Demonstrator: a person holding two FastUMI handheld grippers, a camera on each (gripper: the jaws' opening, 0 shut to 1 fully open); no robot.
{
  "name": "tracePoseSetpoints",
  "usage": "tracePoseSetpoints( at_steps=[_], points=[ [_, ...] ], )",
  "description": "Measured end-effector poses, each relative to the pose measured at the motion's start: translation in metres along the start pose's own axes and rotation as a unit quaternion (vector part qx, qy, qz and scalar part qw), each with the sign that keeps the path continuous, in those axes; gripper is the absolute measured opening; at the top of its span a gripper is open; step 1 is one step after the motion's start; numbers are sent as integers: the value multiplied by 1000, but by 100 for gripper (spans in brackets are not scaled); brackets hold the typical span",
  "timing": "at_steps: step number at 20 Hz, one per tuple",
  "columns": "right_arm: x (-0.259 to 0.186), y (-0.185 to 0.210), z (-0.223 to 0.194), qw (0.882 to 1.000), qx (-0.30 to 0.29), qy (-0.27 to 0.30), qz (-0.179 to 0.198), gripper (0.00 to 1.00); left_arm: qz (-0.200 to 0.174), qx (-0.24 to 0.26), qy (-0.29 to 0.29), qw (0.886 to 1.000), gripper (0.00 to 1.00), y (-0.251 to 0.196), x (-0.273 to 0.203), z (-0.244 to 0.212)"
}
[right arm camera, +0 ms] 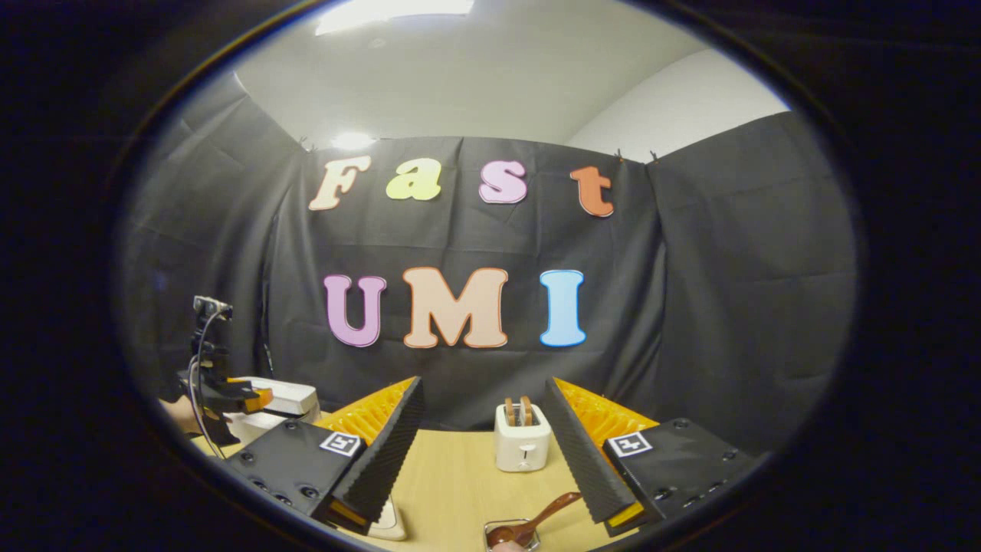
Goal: Close the left gripper, press the button to open the rice cooker; take a wooden spoon from the chopstick holder with the right hand, scoop a spoonful of rice and pour it into the rice cooker, then put the wooden spoon back into the chopstick holder.
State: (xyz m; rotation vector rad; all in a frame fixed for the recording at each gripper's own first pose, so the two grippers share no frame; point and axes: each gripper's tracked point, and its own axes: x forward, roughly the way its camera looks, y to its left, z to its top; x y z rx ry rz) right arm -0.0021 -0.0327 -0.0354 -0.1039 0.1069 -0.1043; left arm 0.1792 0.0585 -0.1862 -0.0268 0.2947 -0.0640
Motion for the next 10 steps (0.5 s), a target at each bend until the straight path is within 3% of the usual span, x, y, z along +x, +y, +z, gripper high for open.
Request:
tracePoseSetpoints(
  at_steps=[1, 2, 6, 10],
  points=[
    [0, -3, 2, 1000, 1, -2, 0, 98, 1, -1, -10, 1000, 77, -2, -6, 11],
    [0, -5, 2, 1000, 1, -4, 1, 98, 1, 0, -23, 1000, 80, -4, -13, 23],
    [3, -13, 4, 1000, -13, -7, 12, 95, -14, 6, -71, 997, 85, -24, -48, 72],
    [11, -17, -4, 998, -48, 11, 42, 100, -35, -8, -91, 995, 87, -44, -87, 98]
  ],
)
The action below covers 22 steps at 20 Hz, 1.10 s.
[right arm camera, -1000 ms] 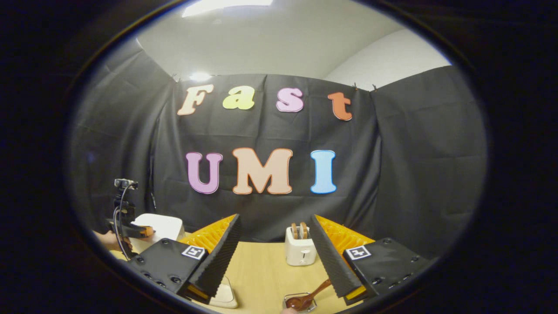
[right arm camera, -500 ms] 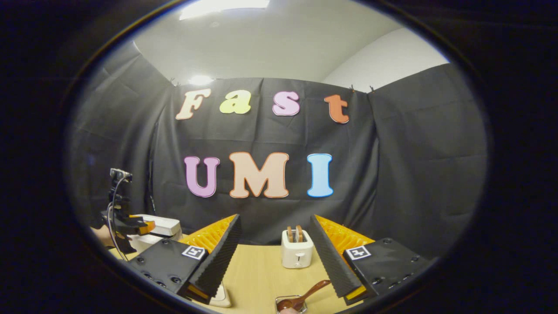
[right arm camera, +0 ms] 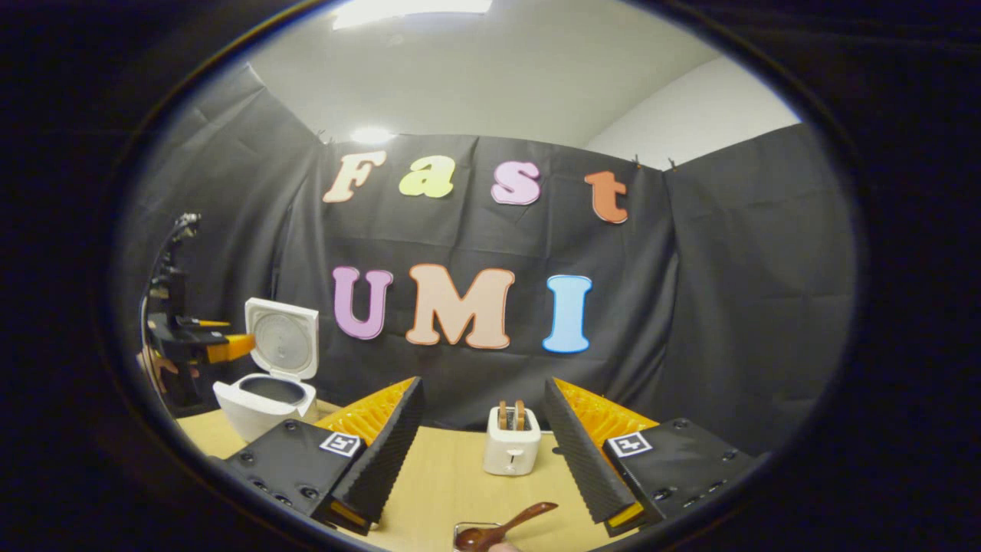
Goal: Close the left gripper, press the button to open the rice cooker; take a wooden spoon from the chopstick holder with the right hand, scoop a spoonful of rice and pour it into the rice cooker, then put the wooden spoon back into the chopstick holder.
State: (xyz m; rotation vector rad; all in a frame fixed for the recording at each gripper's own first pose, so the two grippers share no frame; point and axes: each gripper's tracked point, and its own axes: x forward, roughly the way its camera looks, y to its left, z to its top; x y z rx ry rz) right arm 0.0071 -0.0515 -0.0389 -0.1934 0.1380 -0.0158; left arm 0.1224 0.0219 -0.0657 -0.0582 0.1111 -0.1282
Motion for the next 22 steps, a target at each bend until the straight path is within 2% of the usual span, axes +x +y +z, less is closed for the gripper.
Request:
tracePoseSetpoints(
  at_steps=[3, 4, 5, 7, 11, 12, 13, 15, 22],
  points=[
    [3, -1, -11, 1000, -20, 15, 18, 95, -1, -8, -16, 1000, 86, -8, -25, 15],
    [5, -2, -16, 999, -18, 18, 22, 100, 0, -10, -19, 1000, 86, -11, -33, 19],
    [6, -4, -21, 999, -14, 23, 24, 95, 1, -12, -23, 1000, 86, -13, -40, 21],
    [8, -10, -35, 999, -2, 34, 20, 95, 2, -14, -26, 1000, 86, -18, -52, 22],
    [13, -28, -70, 998, 29, 61, 0, 95, -1, -20, -22, 1000, 87, -28, -70, 19],
    [13, -30, -80, 997, 39, 69, -3, 100, -1, -22, -23, 999, 87, -30, -73, 19],
    [13, -33, -89, 996, 48, 75, -8, 95, -1, -25, -23, 999, 88, -31, -75, 19],
    [15, -41, -107, 994, 58, 86, -19, 95, -1, -26, -25, 999, 90, -34, -78, 21],
    [11, -60, -195, 985, 81, 137, -60, 96, -5, -23, -44, 999, 90, -42, -86, 37]
  ],
)
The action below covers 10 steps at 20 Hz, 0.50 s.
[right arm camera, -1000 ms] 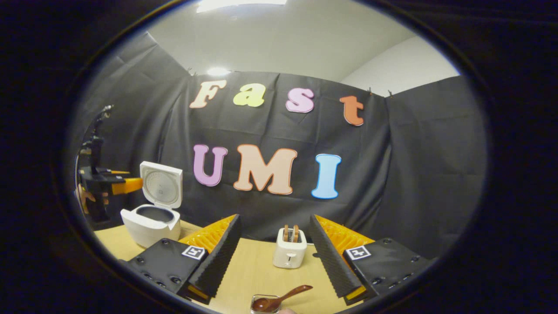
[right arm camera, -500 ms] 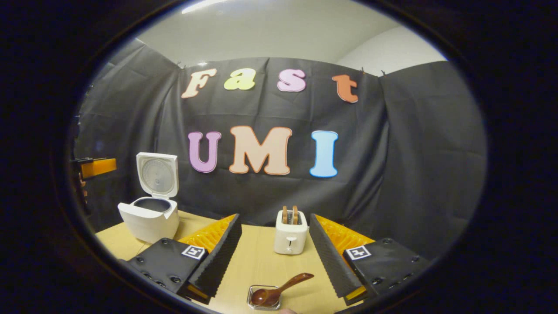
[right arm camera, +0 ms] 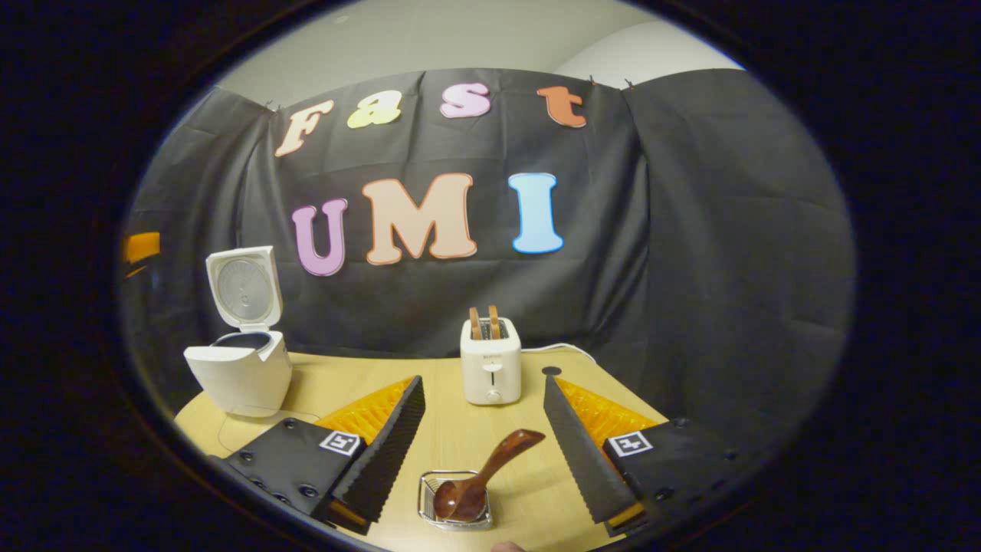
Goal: Close the left gripper, press the button to open the rice cooker; take a wooden spoon from the chopstick holder with the right hand, scoop a spoonful of rice and pour it into the rice cooker, then put the wooden spoon back into the chopstick holder.
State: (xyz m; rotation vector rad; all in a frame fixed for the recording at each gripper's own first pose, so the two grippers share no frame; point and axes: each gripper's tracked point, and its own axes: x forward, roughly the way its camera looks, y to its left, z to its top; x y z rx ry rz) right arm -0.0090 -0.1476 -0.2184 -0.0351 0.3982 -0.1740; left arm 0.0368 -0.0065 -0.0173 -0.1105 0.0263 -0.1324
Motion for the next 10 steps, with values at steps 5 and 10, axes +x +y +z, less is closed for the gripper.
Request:
tracePoseSetpoints(
  at_steps=[5, 10],
  points=[
    [21, -18, -59, 998, 35, 49, -24, 96, 0, 19, -7, 1000, 90, -1, -2, 9],
    [41, -26, -101, 992, 81, 94, -29, 96, 8, 31, -6, 999, 90, 1, -9, 14]
  ],
)
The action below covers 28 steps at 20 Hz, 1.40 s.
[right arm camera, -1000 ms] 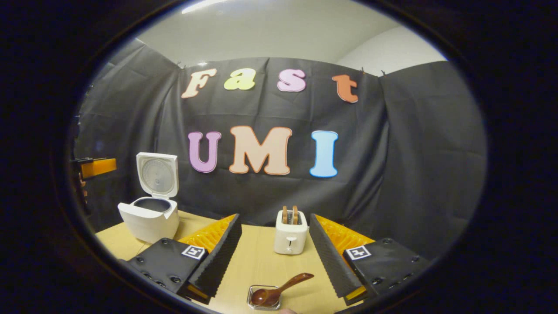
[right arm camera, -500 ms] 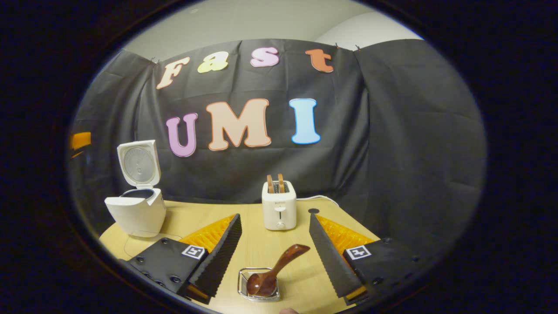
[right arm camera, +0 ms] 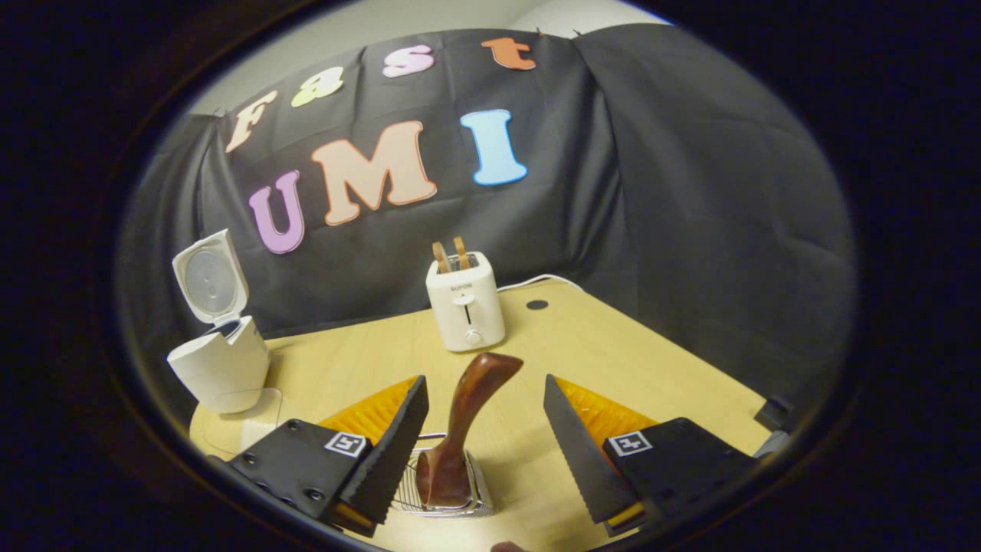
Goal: Close the left gripper, press the button to open the rice cooker; take a wooden spoon from the chopstick holder with the right hand, scoop a spoonful of rice and pour it into the rice cooker, then put the wooden spoon back into the chopstick holder.
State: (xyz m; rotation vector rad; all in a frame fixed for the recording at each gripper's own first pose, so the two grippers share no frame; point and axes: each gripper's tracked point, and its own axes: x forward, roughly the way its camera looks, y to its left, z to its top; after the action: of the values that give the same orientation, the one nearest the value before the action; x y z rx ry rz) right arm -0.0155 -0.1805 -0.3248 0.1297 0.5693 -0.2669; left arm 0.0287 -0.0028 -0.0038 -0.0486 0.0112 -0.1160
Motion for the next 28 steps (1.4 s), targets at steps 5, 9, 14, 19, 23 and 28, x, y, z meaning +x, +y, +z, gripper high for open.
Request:
tracePoseSetpoints(
  at_steps=[5, 9, 14, 19, 23, 28],
  points=[
    [21, 11, -16, 998, 36, 36, 25, 97, 14, 8, 1, 1000, 86, 6, -6, 2],
    [32, 27, -23, 996, 48, 59, 50, 96, 26, 11, 2, 1000, 86, 12, -10, 2],
    [37, 36, -32, 994, 44, 81, 59, 41, 36, 14, 0, 999, 90, 15, -14, 5],
    [36, 46, -32, 992, 39, 83, 81, 21, 41, 10, -1, 999, 90, 17, -14, 4],
    [29, 51, -29, 994, 16, 74, 80, 11, 40, 5, 0, 999, 86, 16, -14, 2],
    [22, 55, -14, 995, 5, 57, 79, 11, 38, 3, -5, 999, 90, 17, -13, 5]
  ],
)
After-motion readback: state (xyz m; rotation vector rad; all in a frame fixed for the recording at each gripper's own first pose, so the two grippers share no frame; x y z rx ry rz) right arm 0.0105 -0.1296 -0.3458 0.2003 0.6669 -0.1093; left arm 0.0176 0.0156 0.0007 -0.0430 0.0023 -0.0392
